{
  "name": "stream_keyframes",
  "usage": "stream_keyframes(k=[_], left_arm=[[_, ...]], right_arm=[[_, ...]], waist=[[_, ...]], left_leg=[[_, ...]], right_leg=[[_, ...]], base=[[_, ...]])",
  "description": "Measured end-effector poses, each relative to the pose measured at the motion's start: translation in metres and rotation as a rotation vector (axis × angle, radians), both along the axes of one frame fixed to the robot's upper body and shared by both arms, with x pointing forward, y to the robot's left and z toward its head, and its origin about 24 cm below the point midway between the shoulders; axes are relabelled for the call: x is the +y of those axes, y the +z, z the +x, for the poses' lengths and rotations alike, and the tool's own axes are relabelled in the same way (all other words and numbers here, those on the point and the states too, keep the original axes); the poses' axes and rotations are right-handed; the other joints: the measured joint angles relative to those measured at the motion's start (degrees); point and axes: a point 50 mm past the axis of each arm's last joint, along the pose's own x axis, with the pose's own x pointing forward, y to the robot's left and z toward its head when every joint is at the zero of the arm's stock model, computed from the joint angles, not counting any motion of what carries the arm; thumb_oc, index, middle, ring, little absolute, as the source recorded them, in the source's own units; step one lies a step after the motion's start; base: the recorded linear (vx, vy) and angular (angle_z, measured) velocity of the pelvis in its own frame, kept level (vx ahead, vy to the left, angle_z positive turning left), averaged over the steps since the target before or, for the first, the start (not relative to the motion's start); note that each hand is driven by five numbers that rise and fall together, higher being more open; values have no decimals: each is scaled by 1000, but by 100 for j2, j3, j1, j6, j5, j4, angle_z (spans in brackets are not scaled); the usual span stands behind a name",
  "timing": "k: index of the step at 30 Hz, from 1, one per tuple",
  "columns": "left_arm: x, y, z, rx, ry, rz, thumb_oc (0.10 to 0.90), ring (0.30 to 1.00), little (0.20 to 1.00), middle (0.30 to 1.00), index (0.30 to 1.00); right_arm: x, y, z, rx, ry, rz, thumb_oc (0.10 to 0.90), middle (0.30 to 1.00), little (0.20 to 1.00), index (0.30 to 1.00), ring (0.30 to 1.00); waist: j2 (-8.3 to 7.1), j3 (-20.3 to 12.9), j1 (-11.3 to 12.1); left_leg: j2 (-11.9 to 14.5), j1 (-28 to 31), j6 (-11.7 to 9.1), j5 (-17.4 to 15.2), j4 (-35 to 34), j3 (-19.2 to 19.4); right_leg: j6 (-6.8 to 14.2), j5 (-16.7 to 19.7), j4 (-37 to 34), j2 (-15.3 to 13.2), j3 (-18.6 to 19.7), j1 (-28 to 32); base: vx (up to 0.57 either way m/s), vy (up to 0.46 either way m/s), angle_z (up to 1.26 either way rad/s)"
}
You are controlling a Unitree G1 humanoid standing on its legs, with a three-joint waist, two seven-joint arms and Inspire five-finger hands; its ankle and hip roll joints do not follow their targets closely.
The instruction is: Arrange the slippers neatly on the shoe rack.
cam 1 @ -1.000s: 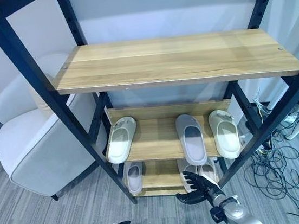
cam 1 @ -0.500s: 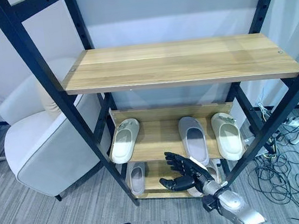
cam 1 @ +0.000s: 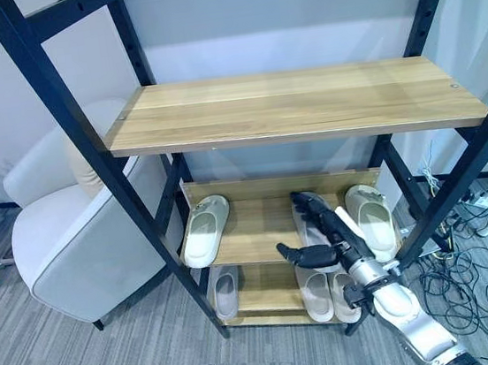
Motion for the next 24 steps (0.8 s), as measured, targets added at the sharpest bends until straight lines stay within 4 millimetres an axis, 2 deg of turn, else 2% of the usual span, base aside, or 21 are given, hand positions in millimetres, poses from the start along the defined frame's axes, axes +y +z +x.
stream_keyframes(k=[6, 11, 19, 24], left_arm=[[-1, 0, 0, -1, -16, 5, 800, 900, 900, 900, 900], [0, 0, -1, -2, -16, 3, 800, 900, 900, 900, 900], [1, 1, -1, -12, -18, 2, 800, 900, 900, 900, 900], [3, 2, 0, -22, -11, 1, 800, 900, 900, 900, 900]], right_arm=[[-21, 26, 13, -163, -78, -252, 800, 900, 900, 900, 900], [-36, 36, 19, -215, -109, -403, 800, 900, 900, 900, 900], [-63, 27, 33, -139, -178, -606, 800, 900, 900, 900, 900], [-69, 19, 35, -92, -188, -641, 800, 900, 900, 900, 900]], waist=[[8, -4, 5], [5, -3, 17], [-41, 26, 49], [-82, 53, 66]], left_leg=[[4, -4, 0, 0, 0, -14], [0, -27, -5, 6, 0, -66], [-2, -61, -11, 11, 1, -124], [-4, -92, -11, 10, 1, -147]], right_leg=[[5, -3, 0, 5, -13, 1], [25, -17, -1, 3, -85, 3], [52, -36, -1, 13, -147, -6], [64, -46, -2, 12, -168, -22]], base=[[14, 4, 1], [19, 12, 6], [7, 4, 4], [6, 8, 1]])
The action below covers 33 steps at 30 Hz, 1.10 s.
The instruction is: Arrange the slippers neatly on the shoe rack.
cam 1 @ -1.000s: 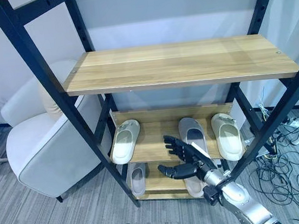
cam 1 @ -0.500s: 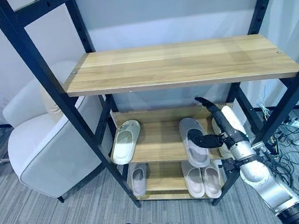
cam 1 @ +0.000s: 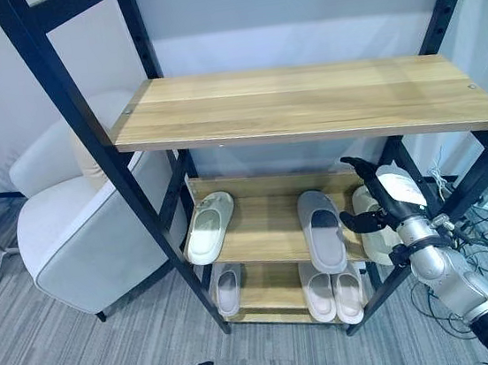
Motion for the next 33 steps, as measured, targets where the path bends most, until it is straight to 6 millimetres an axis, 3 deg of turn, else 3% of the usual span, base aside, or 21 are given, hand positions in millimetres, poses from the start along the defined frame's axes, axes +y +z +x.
stream_keyframes(k=[5, 14, 16, 17, 18, 22, 28, 33], left_arm=[[1, 0, 1, -5, 10, -2, 800, 900, 900, 900, 900], [0, 4, 10, -42, 9, -12, 800, 900, 900, 900, 900], [1, 4, 12, -48, 8, -9, 800, 900, 900, 900, 900], [1, 5, 15, -55, 7, -9, 800, 900, 900, 900, 900], [1, 6, 17, -60, 7, -8, 800, 900, 900, 900, 900], [0, 6, 18, -65, 15, -13, 800, 900, 900, 900, 900], [1, 6, 17, -60, 24, -13, 800, 900, 900, 900, 900], [3, 6, 16, -54, 34, -11, 800, 900, 900, 900, 900]], right_arm=[[-7, -13, 2, 62, -35, -27, 800, 900, 900, 900, 900], [-18, -29, 8, 139, -107, -45, 800, 900, 900, 900, 900], [-16, -30, 14, 142, -127, -29, 775, 862, 862, 862, 862], [-17, -29, 17, 140, -135, -30, 445, 368, 368, 368, 368], [-19, -28, 20, 136, -150, -29, 400, 300, 300, 300, 300], [-21, -29, 23, 138, -188, -17, 400, 300, 300, 300, 300], [-19, -25, 23, 88, -199, 18, 400, 300, 300, 300, 300], [-5, -17, 12, 23, -131, 68, 400, 300, 300, 300, 300]], waist=[[-14, 19, 21], [-76, 108, 291], [-102, 143, 298], [-103, 202, 323], [-100, 252, 354], [-113, 270, 455], [-130, 280, 429], [-132, 282, 387]], left_leg=[[-21, -96, -9, 13, 1, -127], [-81, -250, 14, 43, 19, -318], [-86, -261, 10, 50, 28, -351], [-90, -260, 12, 65, 29, -386], [-92, -266, 7, 70, 29, -441], [-96, -272, 2, 72, 30, -461], [-93, -197, 0, 71, 28, -472], [-88, -176, -18, 58, 21, -454]], right_leg=[[17, -21, 0, 4, -120, -43], [13, -67, 1, -11, -339, -95], [3, -78, 1, -11, -378, -90], [11, -85, 2, -12, -414, -75], [14, -91, 2, -11, -436, -71], [4, -112, 3, -6, -452, -66], [7, -125, 2, -4, -455, 16], [20, -145, 2, -5, -431, 23]], base=[[5, 11, 11], [14, 9, 14], [8, 0, 11], [15, 2, 13], [15, 3, 13], [3, 0, 2], [3, -1, 1], [0, 0, 0]])
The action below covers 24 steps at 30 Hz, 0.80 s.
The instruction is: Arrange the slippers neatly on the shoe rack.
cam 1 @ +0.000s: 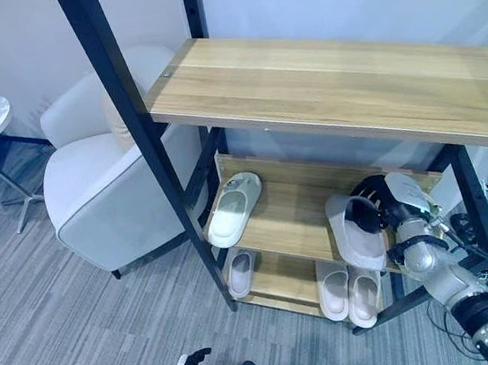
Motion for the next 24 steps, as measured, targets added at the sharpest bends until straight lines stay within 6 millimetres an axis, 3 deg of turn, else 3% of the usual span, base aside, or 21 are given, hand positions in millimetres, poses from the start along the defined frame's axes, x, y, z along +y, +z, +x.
stream_keyframes(k=[9, 15, 24], left_arm=[[1, -1, -3, 12, -12, 11, 800, 900, 900, 900, 900], [-3, -3, -8, 24, -10, 1, 800, 900, 900, 900, 900], [-5, -5, -13, 42, -48, 10, 800, 900, 900, 900, 900]], right_arm=[[25, 8, -29, -79, 98, 137, 400, 300, 300, 300, 300], [46, 12, -45, -63, 244, 262, 400, 300, 300, 300, 300], [72, -15, -72, 186, 427, 459, 400, 300, 300, 300, 300]], waist=[[43, 4, -260], [197, 46, -450], [286, -9, -609]], left_leg=[[10, 63, 16, 8, 7, 144], [35, 157, -3, -28, -16, 312], [94, 217, 1, -49, -17, 489]], right_leg=[[-42, 29, 0, -14, 103, 13], [-55, 41, 0, -9, 307, 26], [-75, 67, 0, 4, 472, 4]], base=[[-16, -17, -7], [-25, -18, -17], [-17, -18, -11]])
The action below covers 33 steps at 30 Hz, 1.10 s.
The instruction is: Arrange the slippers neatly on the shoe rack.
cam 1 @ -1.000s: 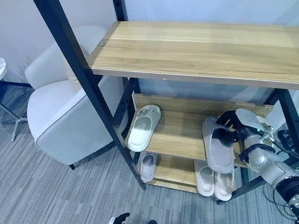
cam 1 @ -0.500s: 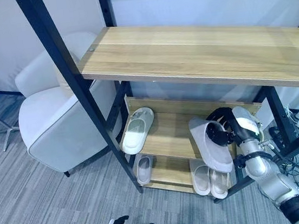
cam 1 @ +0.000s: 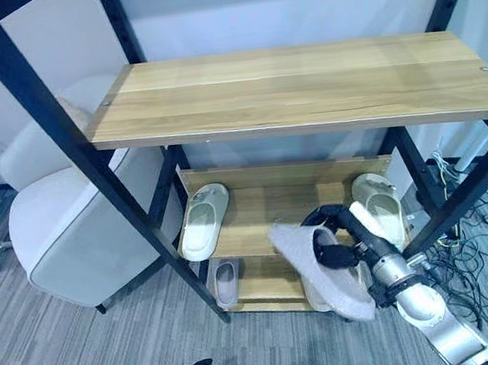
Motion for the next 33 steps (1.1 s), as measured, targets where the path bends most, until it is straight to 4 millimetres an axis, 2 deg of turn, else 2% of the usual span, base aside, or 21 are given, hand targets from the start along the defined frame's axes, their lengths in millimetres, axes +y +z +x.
stream_keyframes(k=[5, 9, 11, 12, 13, 15, 17, 18, 19, 21, 23, 25, 26, 29, 30, 33], left_arm=[[0, 0, 0, 0, -4, -3, 800, 900, 900, 900, 900], [-1, 0, 0, -1, -16, 1, 800, 900, 900, 900, 900], [-1, 3, 7, -22, -53, 10, 800, 900, 900, 900, 900], [-4, 6, 20, -50, -79, 9, 800, 900, 900, 900, 900], [-6, 9, 28, -76, -89, 11, 800, 900, 900, 900, 900], [-11, 22, 61, -168, -119, 7, 800, 900, 900, 900, 900], [-16, 32, 85, -235, -106, -12, 800, 900, 900, 900, 900], [-18, 37, 93, -265, -97, -26, 800, 900, 900, 900, 900], [-18, 39, 96, -283, -92, -32, 800, 900, 900, 900, 900], [-20, 49, 110, -349, -66, -49, 800, 900, 900, 900, 900], [-21, 58, 122, -397, -58, -62, 800, 900, 900, 900, 900], [-24, 69, 133, -462, -58, -72, 800, 900, 900, 900, 900], [-26, 77, 140, -513, -59, -91, 800, 900, 900, 900, 900], [-29, 92, 150, -593, -31, -127, 800, 900, 900, 900, 900], [-28, 99, 154, -627, -28, -140, 800, 900, 900, 900, 900], [-22, 107, 157, -660, -4, -143, 800, 900, 900, 900, 900]], right_arm=[[12, -21, -17, 157, 111, 53, 400, 300, 300, 300, 300], [15, -35, -21, 220, 138, 36, 400, 300, 300, 300, 300], [18, -39, -13, 226, 150, 12, 400, 300, 300, 300, 300], [18, -38, -6, 215, 149, -7, 400, 300, 300, 300, 300], [20, -37, 1, 203, 152, -26, 400, 300, 300, 300, 300], [20, -23, 23, 120, 150, -99, 400, 300, 300, 300, 300], [20, -4, 43, 19, 139, -169, 400, 300, 300, 300, 300], [18, 5, 52, -32, 121, -196, 400, 300, 300, 300, 300], [18, 10, 56, -59, 109, -205, 400, 300, 300, 300, 300], [18, 31, 69, -180, 68, -247, 400, 300, 300, 300, 300], [15, 48, 78, -263, 28, -259, 400, 300, 300, 300, 300], [10, 66, 85, -360, -14, -297, 400, 300, 300, 300, 300], [7, 76, 88, -417, -41, -321, 400, 300, 300, 300, 300], [1, 92, 93, -510, -107, -337, 400, 300, 300, 300, 300], [-3, 105, 96, -575, -136, -353, 400, 300, 300, 300, 300], [-8, 142, 103, -731, -181, -405, 400, 300, 300, 300, 300]], waist=[[10, -8, 18], [-4, 11, 35], [11, 19, 18], [36, 216, 54], [-8, 369, 79], [88, 818, 190], [116, 1126, 270], [126, 1235, 364], [105, 1249, 425], [29, 1348, 527], [25, 1523, 588], [18, 1550, 644], [29, 1567, 654], [33, 1583, 700], [41, 1595, 714], [73, 1602, 816]], left_leg=[[13, -1, 7, 6, 21, -2], [14, -78, -11, 32, 26, -16], [35, -334, -91, 80, 25, -34], [58, -464, -139, 133, 36, -50], [63, -689, -151, 209, 167, -77], [126, -1237, -180, 230, 531, -182], [155, -1808, -302, 238, 819, -318], [172, -2055, -333, 233, 903, -360], [162, -2225, -339, 223, 985, -358], [77, -2808, -233, 138, 1396, -358], [-9, -3118, -169, 61, 1735, -395], [-106, -3679, -159, -148, 2359, -434], [-152, -4127, -140, -329, 2835, -507], [-281, -4902, -143, -622, 3724, -606], [-292, -5283, -131, -757, 4153, -646], [-377, -6215, -122, -1126, 5302, -637]], right_leg=[[0, 0, 0, 14, -4, 1], [-4, 11, 2, 47, -22, -67], [0, 70, 38, 67, -22, -311], [2, 138, 48, 80, -44, -433], [-6, 146, 175, 103, -88, -649], [-42, 111, 532, 119, -178, -1157], [-246, -33, 1093, 117, -283, -1806], [-259, -168, 1480, 104, -323, -2178], [-321, -274, 1736, 79, -341, -2427], [-359, -619, 2693, -128, -330, -3239], [-408, -846, 3226, -248, -345, -3588], [-418, -1056, 3801, -410, -364, -4109], [-497, -1255, 4240, -510, -395, -4488], [-544, -1598, 5065, -690, -445, -5129], [-633, -1725, 5448, -742, -457, -5460], [-712, -2071, 6470, -910, -400, -6293]], base=[[-15, -12, 0], [-169, -33, 1], [-305, -55, 2], [-370, -69, 8], [-499, -90, 14], [-280, -52, 19], [-147, -19, 25], [-172, -5, 12], [-140, 10, 9], [-94, 15, 15], [-94, 29, 24], [-32, 30, 21], [49, -2, 26], [1, 26, 31], [-6, 33, 16], [14, 29, 5]])
